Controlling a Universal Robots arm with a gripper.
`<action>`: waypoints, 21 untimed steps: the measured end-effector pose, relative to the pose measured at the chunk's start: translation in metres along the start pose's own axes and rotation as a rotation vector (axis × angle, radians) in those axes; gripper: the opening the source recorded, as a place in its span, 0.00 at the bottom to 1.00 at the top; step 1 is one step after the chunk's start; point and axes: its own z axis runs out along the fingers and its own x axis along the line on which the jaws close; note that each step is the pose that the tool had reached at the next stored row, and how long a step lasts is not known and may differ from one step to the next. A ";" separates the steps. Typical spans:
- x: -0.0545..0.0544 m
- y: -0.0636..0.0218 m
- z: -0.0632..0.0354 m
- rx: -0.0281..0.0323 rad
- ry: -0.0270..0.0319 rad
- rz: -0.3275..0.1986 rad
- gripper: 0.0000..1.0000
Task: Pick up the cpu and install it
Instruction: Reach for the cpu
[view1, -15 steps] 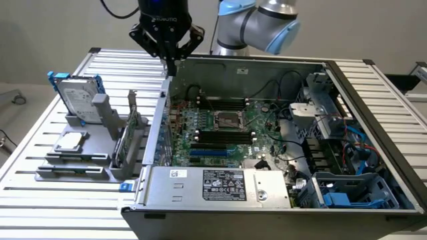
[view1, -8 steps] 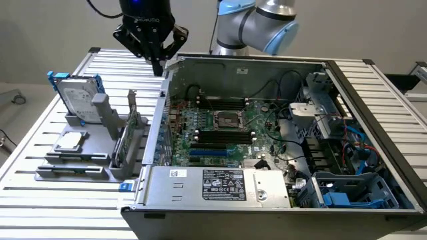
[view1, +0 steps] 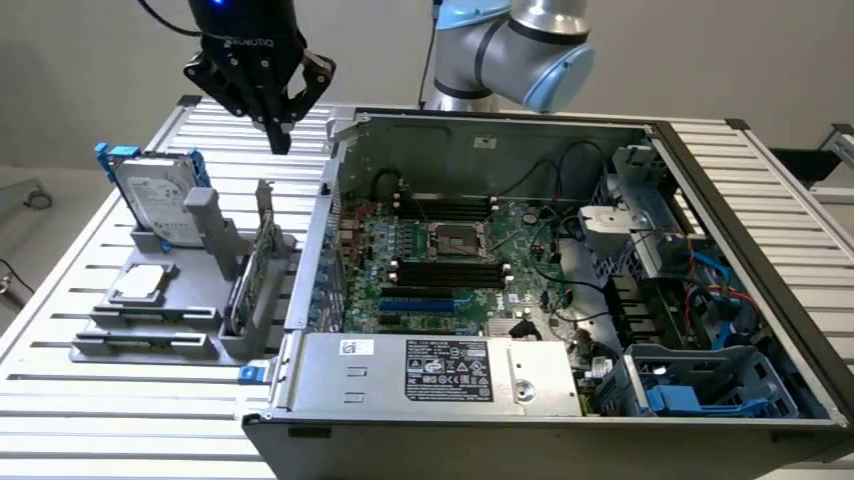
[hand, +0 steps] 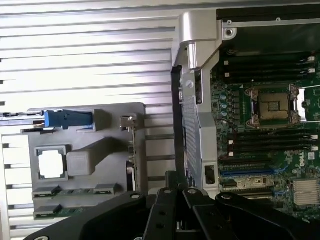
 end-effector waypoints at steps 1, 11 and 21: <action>0.005 -0.0002 0.0002 0.0000 0.0000 0.000 0.11; 0.050 -0.0018 0.0017 0.0000 0.0000 0.000 0.11; 0.096 -0.0014 0.0030 0.0000 0.0000 0.000 0.11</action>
